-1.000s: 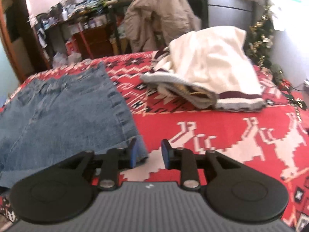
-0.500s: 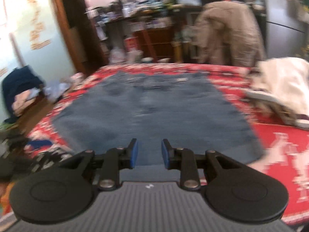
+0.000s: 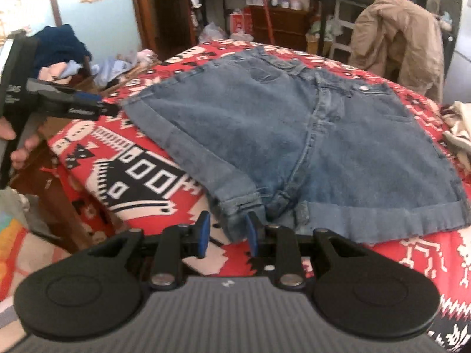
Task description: Fold clothes
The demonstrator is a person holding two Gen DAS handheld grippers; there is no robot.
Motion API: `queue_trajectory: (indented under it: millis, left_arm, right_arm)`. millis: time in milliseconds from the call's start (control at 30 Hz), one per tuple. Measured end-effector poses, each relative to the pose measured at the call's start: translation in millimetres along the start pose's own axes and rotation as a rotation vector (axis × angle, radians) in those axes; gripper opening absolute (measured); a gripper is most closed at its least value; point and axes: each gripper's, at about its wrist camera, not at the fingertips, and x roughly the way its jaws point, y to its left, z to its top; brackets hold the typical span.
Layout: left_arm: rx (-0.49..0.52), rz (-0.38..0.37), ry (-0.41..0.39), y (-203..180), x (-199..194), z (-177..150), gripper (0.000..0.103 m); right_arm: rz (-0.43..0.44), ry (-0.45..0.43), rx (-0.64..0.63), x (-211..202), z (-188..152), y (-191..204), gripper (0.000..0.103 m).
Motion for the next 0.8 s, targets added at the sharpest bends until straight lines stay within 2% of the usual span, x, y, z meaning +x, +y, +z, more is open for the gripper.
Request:
queue_trajectory:
  millis: [200,333,467,567,600,667,800]
  left_arm:
    - [0.066,-0.003,-0.002,-6,6,-6,0.041]
    - [0.188,0.013,-0.037,-22,9,-6,0.041]
    - [0.284,0.037,-0.062,-31,14,-4,0.041]
    - [0.326,0.047,-0.072,-33,16,-1,0.041]
    - [0.313,0.047,-0.072,-32,17,1,0.040]
    - [0.286,0.046,-0.071,-29,19,7,0.031]
    - [0.101,-0.006,-0.079,-11,16,23,0.031]
  right_arm:
    - [-0.039,-0.110,0.159,-14,14,-28,0.022]
    - [-0.053,-0.105,0.211,-20,20,-47,0.021]
    - [-0.084,-0.103,0.226,-17,24,-54,0.008]
    - [-0.081,-0.103,0.283,-18,27,-65,0.008]
    - [-0.077,-0.102,0.299,-18,28,-69,0.008]
    - [-0.056,-0.102,0.305,-15,28,-71,0.008]
    - [0.000,-0.092,0.237,-18,23,-55,0.009]
